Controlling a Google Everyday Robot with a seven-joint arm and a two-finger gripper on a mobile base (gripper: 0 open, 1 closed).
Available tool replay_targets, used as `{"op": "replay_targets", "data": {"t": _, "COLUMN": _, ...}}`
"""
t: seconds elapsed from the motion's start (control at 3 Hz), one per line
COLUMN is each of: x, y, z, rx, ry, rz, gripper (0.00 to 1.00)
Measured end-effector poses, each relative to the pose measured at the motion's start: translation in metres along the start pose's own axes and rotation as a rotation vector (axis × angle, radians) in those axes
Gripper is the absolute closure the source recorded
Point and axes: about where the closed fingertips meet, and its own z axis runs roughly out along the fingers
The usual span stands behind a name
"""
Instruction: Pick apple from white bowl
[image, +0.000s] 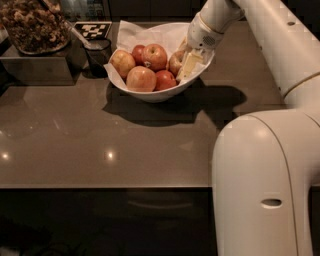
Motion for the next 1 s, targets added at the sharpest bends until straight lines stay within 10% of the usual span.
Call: {"op": "replay_targets", "data": {"t": 1.0, "x": -0.050, "y": 0.024, "z": -0.089, "rx": 0.029, "ry": -0.356, "rz": -0.010, "gripper": 1.00}}
